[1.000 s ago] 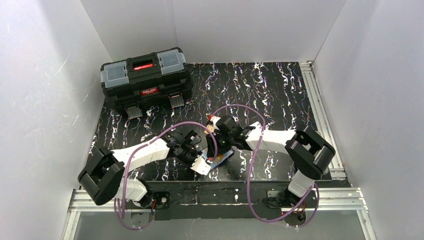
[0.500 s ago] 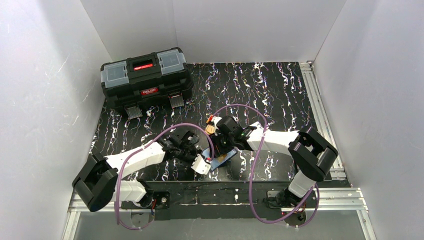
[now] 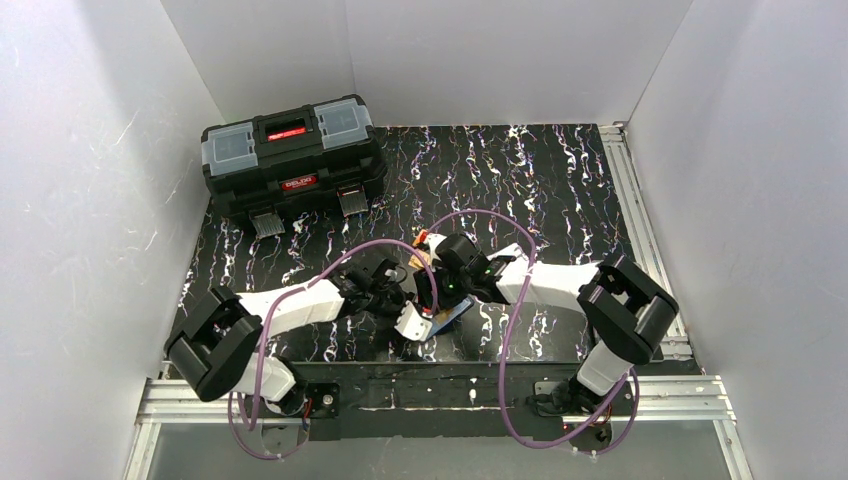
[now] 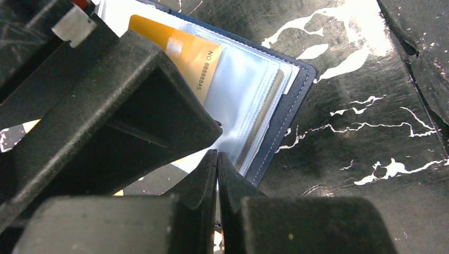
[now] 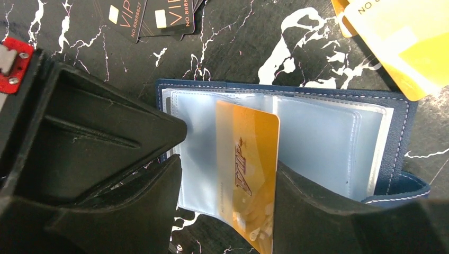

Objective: Put the credit cards into the card holder
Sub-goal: Insert the credit card into the card holder, then pick up the credit card from the center of the board.

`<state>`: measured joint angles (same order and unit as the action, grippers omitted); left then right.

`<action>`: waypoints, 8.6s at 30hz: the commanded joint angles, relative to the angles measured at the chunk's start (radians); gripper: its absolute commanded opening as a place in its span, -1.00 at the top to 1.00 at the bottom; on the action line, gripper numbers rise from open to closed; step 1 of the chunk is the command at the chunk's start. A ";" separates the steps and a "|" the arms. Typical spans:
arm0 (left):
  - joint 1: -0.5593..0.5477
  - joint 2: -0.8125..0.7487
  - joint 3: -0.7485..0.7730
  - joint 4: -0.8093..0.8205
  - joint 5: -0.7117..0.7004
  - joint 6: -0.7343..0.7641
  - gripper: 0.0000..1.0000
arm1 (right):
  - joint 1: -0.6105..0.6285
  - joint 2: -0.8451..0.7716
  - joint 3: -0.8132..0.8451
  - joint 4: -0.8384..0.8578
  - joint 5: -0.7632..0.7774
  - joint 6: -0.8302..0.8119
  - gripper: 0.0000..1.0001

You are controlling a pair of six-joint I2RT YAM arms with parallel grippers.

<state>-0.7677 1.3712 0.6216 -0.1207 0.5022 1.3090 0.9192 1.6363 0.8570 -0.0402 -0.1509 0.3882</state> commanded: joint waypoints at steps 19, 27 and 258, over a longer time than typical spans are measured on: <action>-0.001 0.028 0.011 -0.145 0.039 0.118 1.00 | -0.082 -0.118 -0.134 0.093 -0.031 0.011 -0.35; -0.001 0.008 0.005 -0.123 0.028 0.101 1.00 | -0.080 -0.099 -0.124 0.105 -0.081 0.019 -0.33; -0.104 1.088 1.410 -0.579 -0.095 -0.955 0.20 | -0.866 -0.214 -0.463 0.149 -0.232 0.585 0.36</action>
<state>-0.8402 2.4397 2.0926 -0.5526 0.4679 0.3164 0.0578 1.4273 0.4290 0.1898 -0.4267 0.9920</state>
